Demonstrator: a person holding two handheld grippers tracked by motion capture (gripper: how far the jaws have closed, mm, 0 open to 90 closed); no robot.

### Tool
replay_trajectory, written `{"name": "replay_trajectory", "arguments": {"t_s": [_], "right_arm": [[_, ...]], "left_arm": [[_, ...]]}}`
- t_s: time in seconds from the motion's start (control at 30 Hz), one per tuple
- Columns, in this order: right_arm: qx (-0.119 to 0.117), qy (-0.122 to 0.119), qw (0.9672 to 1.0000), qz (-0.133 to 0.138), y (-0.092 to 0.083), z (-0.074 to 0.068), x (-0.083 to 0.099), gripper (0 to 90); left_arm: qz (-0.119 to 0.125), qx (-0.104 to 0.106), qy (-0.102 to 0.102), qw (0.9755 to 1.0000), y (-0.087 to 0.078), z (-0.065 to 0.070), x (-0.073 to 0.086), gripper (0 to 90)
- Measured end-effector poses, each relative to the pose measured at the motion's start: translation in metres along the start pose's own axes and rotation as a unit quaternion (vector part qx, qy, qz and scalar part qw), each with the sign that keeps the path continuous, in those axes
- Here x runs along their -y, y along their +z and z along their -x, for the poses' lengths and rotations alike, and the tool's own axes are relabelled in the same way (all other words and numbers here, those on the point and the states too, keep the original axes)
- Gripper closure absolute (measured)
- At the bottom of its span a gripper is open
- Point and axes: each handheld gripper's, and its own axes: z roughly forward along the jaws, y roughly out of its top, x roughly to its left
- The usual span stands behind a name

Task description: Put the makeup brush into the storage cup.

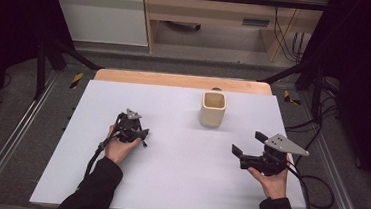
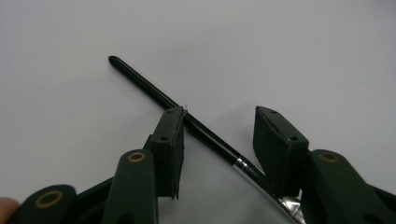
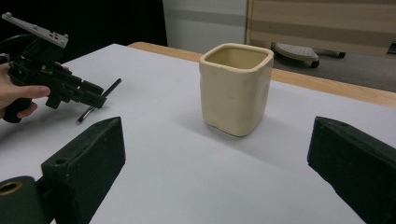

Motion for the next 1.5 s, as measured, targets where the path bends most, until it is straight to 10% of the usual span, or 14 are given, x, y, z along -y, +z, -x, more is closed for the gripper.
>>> {"name": "replay_trajectory", "arguments": {"t_s": [0.83, 1.5], "right_arm": [[-0.003, 0.004, 1.0000, 0.000, -0.0002, 0.0005, -0.0004, 4.6], [-0.006, 0.006, 1.0000, 0.002, -0.0001, 0.0006, -0.0004, 4.7]], "left_arm": [[-0.016, 0.021, -0.007, 0.9996, -0.0053, 0.0010, -0.0011, 72.4], [-0.029, 0.038, 0.033, 0.9983, -0.0072, 0.0066, -0.0020, 84.1]]}}
